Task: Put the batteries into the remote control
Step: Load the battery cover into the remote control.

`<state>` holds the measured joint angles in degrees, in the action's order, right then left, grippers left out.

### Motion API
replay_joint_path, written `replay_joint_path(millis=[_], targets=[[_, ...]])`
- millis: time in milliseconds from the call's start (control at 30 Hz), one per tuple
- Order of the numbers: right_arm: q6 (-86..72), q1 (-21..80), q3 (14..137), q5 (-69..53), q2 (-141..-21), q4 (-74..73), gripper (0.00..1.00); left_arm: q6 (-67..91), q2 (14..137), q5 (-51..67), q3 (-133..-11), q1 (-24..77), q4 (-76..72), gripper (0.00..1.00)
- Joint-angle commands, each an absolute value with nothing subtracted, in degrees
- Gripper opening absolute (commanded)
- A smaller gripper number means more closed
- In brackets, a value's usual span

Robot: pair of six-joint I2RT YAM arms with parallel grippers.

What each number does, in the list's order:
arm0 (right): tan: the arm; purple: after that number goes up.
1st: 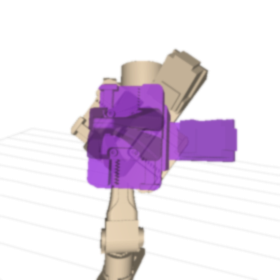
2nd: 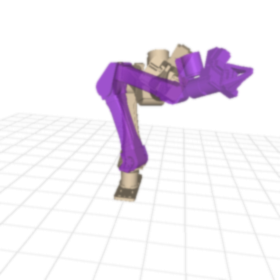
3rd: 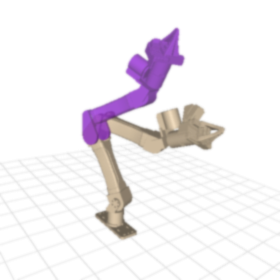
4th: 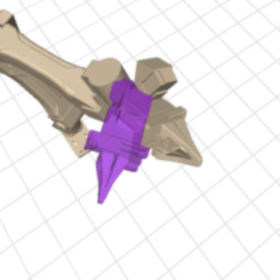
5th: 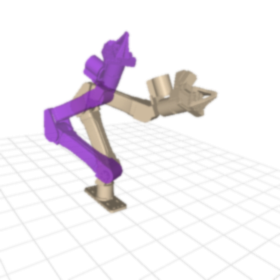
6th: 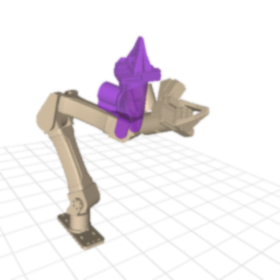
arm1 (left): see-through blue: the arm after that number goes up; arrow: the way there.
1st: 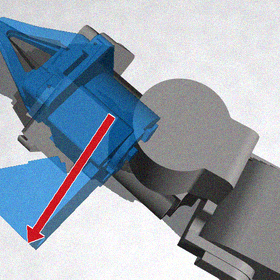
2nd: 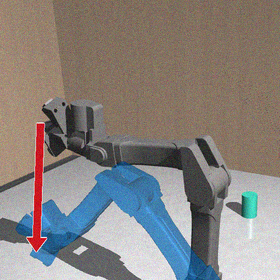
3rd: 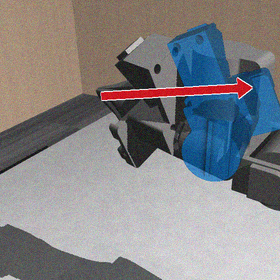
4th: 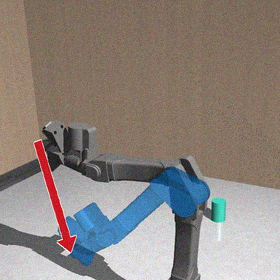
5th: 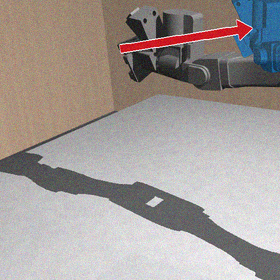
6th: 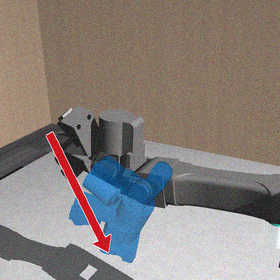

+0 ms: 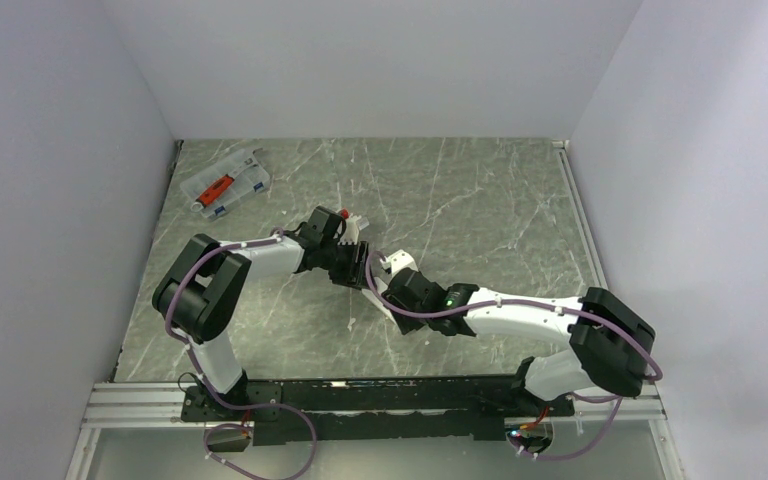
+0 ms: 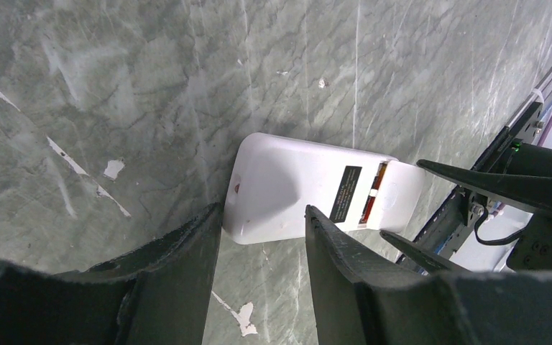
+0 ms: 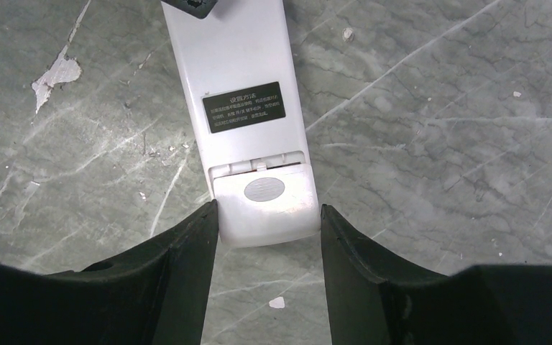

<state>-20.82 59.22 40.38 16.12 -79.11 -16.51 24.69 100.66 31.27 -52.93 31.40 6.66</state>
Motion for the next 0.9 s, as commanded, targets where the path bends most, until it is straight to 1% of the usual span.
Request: replay_joint_path(millis=[0,567,867], targets=[[-21.0,58.9,42.6,17.4,-79.9,-16.2,0.35,24.1,99.5,33.4,-52.5,31.3,4.7,0.52],[-20.1,58.5,45.0,16.5,-82.8,-16.4,0.35,24.3,98.4,34.0,-52.0,31.3,4.6,0.52],[-20.6,58.5,45.4,14.8,-82.3,-17.1,0.35,24.2,98.3,33.8,-51.8,31.3,4.5,0.52]])
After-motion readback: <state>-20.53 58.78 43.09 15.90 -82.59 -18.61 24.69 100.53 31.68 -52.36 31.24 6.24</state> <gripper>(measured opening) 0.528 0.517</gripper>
